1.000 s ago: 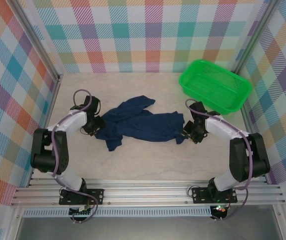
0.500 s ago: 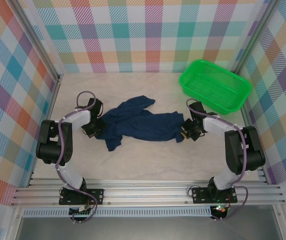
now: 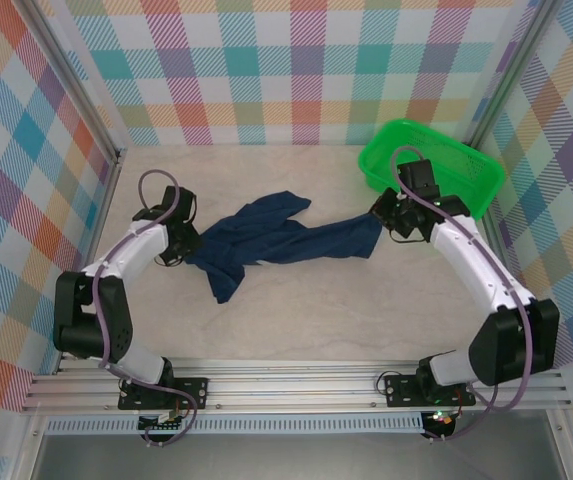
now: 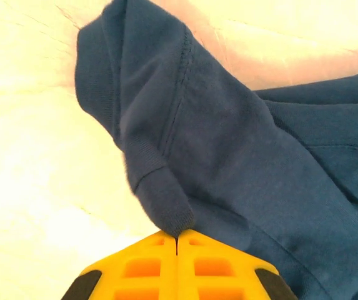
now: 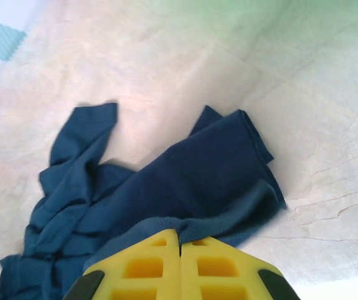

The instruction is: Fold and stack the t-shirts

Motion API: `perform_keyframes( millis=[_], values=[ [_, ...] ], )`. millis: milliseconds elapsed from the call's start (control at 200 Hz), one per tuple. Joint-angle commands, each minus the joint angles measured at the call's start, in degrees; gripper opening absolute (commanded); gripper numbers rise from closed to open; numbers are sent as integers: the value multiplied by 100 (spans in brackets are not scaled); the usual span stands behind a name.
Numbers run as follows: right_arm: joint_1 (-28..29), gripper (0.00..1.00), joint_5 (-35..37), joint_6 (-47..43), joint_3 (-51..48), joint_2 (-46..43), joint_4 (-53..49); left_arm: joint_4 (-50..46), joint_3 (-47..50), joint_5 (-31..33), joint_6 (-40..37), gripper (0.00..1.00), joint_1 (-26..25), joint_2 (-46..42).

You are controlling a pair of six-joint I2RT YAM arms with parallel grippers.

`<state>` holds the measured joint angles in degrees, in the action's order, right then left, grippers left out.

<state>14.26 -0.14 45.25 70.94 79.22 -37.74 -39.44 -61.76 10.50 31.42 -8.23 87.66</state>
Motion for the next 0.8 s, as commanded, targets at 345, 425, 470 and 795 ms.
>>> perform_keyframes(
  millis=[345, 425, 470, 795],
  values=[
    [15, 0, -1448, -461, -1134, -867, -2709, -534, 398, 119, -162, 0, -16, -591],
    [7, 0, -1497, -460, -1671, -791, -2681, -545, 360, 95, -154, 0, -13, -562],
    [6, 15, -1530, -442, -1865, -740, -2589, -587, 295, 88, -155, 0, -22, -527],
    [-12, 52, -495, 484, -1872, -1288, -2004, -852, 131, -171, -104, 0, -14, -582]
  ],
)
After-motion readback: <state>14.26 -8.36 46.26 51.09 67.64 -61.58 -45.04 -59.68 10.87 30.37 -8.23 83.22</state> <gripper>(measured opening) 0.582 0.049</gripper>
